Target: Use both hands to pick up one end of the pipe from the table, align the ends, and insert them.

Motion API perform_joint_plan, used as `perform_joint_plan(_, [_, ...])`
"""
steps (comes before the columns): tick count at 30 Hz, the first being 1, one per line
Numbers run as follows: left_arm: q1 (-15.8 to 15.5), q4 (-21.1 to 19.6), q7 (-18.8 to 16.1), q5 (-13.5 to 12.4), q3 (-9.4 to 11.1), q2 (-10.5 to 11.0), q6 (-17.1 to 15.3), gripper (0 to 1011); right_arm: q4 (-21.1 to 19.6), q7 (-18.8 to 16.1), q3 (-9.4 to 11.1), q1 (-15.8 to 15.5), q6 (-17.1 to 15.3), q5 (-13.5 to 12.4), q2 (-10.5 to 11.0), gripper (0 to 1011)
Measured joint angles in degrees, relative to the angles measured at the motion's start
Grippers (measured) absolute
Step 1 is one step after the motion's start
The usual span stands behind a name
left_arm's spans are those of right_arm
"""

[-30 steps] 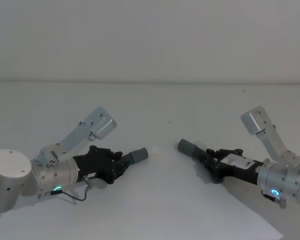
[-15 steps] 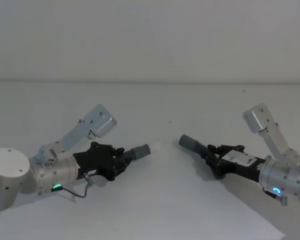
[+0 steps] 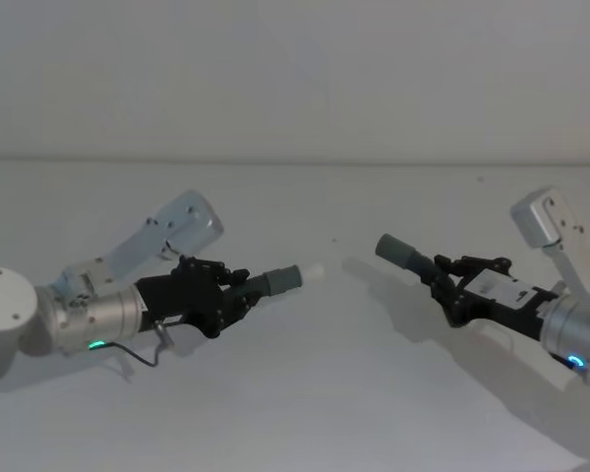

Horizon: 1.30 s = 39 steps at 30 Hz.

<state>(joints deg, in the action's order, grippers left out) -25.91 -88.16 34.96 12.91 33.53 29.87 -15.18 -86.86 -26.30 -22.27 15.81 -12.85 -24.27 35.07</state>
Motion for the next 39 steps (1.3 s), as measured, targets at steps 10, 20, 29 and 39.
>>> perform_joint_plan(10, [-1.8, 0.0, 3.8, -0.5, 0.8, 2.7, 3.7, 302, -1.1, -4.4, 0.0, -0.2, 2.6, 1.4, 3.5, 259])
perform_joint_plan(20, [-2.6, -0.1, 5.6, -0.6, 1.2, 4.2, 5.6, 302, -0.8, -11.2, -2.2, 1.7, 4.0, 1.5, 5.4, 259])
perform_joint_plan(29, [-2.9, -0.2, 6.4, -0.7, 1.3, 4.8, 6.3, 302, 0.2, -17.8, -4.5, 4.5, 4.3, 0.2, 5.4, 259])
perform_joint_plan(39, [-3.1, -0.2, 6.7, -0.7, 1.3, 5.1, 6.7, 302, 1.1, -21.0, -6.0, 6.8, 4.2, -0.5, 5.1, 259])
